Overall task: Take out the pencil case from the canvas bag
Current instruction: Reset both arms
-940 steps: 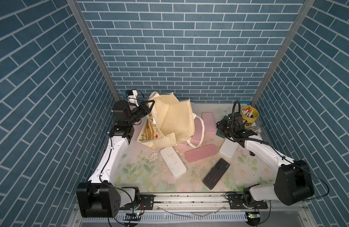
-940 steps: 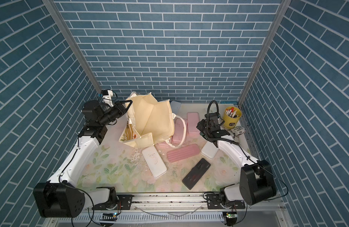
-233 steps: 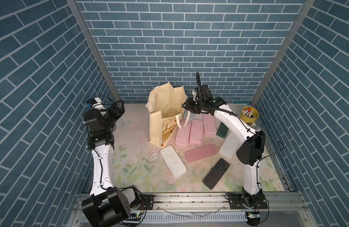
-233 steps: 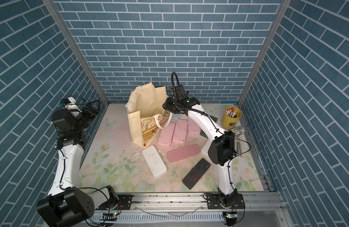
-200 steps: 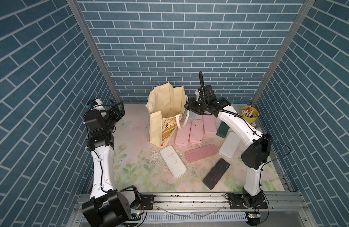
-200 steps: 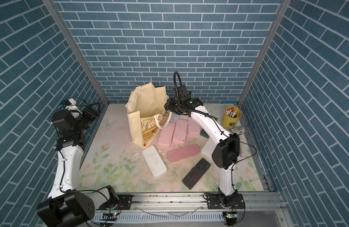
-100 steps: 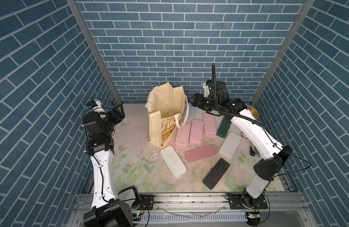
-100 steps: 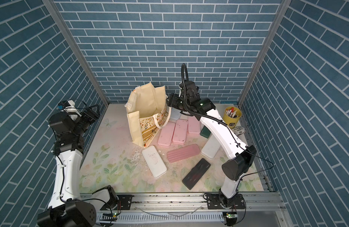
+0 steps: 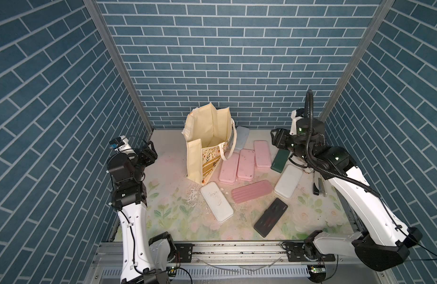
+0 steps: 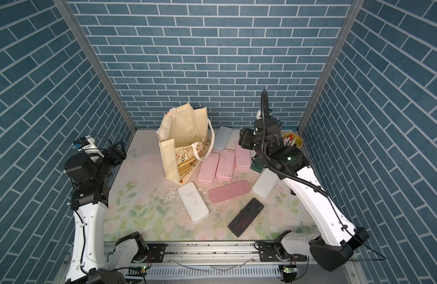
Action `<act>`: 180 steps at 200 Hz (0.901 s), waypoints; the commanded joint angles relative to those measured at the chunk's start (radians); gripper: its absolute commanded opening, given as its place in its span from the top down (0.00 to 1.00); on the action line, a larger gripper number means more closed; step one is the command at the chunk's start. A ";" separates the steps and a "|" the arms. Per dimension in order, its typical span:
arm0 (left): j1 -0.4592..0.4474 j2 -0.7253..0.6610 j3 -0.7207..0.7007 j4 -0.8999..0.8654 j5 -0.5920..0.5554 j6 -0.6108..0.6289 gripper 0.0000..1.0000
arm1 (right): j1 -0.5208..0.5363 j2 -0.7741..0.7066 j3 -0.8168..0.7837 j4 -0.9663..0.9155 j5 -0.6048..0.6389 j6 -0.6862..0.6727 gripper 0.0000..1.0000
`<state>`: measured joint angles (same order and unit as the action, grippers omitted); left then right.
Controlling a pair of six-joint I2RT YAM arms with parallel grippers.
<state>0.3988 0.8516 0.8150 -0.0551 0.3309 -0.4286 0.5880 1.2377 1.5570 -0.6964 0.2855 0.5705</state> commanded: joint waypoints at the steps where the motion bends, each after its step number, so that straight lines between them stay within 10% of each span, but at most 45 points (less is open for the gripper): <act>1: -0.014 -0.063 -0.136 0.093 -0.148 0.015 0.28 | -0.109 -0.064 -0.156 -0.043 0.085 -0.063 0.35; 76: -0.235 -0.040 -0.517 0.452 -0.537 0.144 0.27 | -0.410 -0.182 -0.827 0.528 0.219 -0.305 0.37; 180: -0.237 0.460 -0.662 1.142 -0.259 0.311 0.23 | -0.532 0.052 -1.181 1.274 0.009 -0.568 0.38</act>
<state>0.1638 1.2911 0.1574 0.9127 -0.0185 -0.1864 0.0738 1.2850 0.4225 0.3454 0.3843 0.1059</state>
